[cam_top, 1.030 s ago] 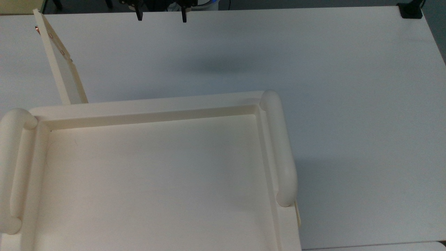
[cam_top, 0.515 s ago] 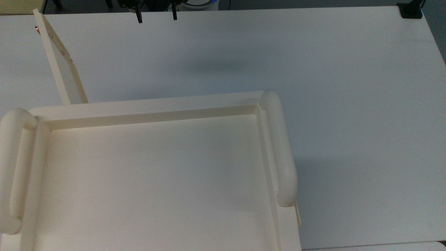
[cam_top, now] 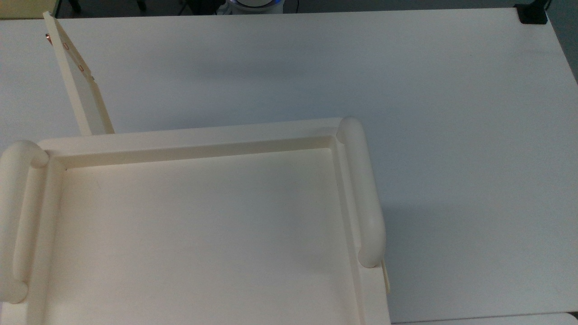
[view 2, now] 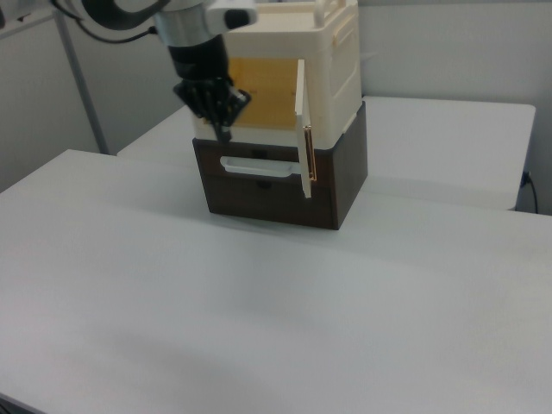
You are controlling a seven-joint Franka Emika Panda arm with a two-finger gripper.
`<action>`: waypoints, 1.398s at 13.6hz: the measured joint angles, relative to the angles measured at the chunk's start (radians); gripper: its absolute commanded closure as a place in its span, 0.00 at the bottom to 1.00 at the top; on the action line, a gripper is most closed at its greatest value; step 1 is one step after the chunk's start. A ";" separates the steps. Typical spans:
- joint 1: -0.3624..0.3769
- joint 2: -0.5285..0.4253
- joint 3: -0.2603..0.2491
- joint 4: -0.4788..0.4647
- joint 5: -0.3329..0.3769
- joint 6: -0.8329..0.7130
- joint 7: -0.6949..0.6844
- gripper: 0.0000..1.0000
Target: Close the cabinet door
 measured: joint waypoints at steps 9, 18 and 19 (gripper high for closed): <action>-0.025 0.026 -0.157 0.016 0.097 0.318 0.122 1.00; -0.049 0.192 -0.159 0.009 0.116 0.527 0.140 1.00; -0.048 0.202 -0.158 0.009 0.116 0.527 0.140 1.00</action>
